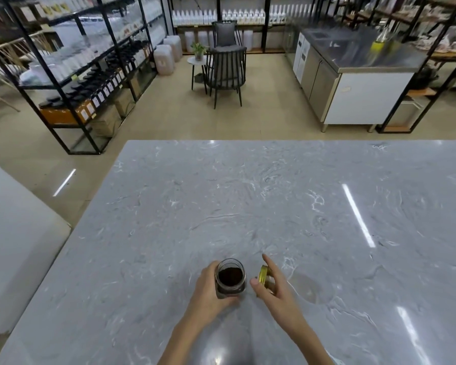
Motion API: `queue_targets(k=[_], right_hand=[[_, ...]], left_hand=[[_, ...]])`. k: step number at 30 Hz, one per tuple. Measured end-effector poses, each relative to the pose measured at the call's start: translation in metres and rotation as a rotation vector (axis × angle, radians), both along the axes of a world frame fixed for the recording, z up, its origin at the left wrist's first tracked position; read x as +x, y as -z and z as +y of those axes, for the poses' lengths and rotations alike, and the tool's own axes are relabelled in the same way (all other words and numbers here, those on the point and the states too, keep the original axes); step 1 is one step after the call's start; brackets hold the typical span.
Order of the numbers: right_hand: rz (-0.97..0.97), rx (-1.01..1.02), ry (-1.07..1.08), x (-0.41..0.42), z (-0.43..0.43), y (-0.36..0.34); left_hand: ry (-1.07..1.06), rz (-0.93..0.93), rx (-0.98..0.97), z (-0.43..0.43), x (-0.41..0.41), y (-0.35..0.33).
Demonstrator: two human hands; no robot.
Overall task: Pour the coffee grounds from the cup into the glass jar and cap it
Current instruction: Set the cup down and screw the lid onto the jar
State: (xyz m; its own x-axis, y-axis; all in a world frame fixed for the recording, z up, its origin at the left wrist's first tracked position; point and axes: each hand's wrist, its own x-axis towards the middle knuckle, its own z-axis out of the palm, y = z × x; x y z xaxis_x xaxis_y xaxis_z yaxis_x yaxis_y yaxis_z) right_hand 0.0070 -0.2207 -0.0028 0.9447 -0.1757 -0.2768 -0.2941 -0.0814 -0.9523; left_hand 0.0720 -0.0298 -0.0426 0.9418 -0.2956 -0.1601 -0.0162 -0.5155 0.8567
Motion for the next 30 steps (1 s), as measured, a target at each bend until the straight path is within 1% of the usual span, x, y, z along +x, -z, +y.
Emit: queue_targets(k=[2,3,7,8,10,13,16,18,20,24,30], right_hand=[[-0.030,-0.116,-0.102,0.009,-0.005,-0.007],[-0.049,-0.208,-0.172,0.014,-0.007,-0.012],[-0.199,-0.730,-0.577,0.038,-0.001,-0.033],[-0.227,-0.828,-0.630,0.043,0.001,-0.037],[-0.246,-0.942,-0.688,0.055,0.004,-0.044],[-0.262,-1.006,-0.821,0.071,0.009,-0.055],[-0.275,-1.063,-0.978,0.082,0.021,-0.060],[-0.275,-1.110,-1.040,0.088,0.025,-0.062],[-0.271,-1.117,-1.058,0.091,0.026,-0.062],[-0.313,-1.155,-1.022,0.085,0.025,-0.058],[-0.306,-1.124,-1.013,0.082,0.022,-0.061]], left_hand=[[0.007,0.016,-0.009,-0.002,0.002,-0.001],[0.015,0.026,-0.018,-0.004,0.003,-0.002],[0.034,0.079,-0.068,-0.005,0.005,0.000],[0.035,0.091,-0.076,-0.004,0.005,0.002],[0.038,0.108,-0.097,-0.002,0.005,0.006],[0.045,0.093,-0.079,0.000,0.004,0.009],[0.022,0.128,-0.063,0.002,0.004,0.012],[0.013,0.129,-0.057,0.002,0.004,0.014],[0.002,0.121,-0.043,0.002,0.004,0.014],[0.002,0.109,-0.021,0.001,0.002,0.015],[0.025,0.131,-0.005,0.001,0.002,0.007]])
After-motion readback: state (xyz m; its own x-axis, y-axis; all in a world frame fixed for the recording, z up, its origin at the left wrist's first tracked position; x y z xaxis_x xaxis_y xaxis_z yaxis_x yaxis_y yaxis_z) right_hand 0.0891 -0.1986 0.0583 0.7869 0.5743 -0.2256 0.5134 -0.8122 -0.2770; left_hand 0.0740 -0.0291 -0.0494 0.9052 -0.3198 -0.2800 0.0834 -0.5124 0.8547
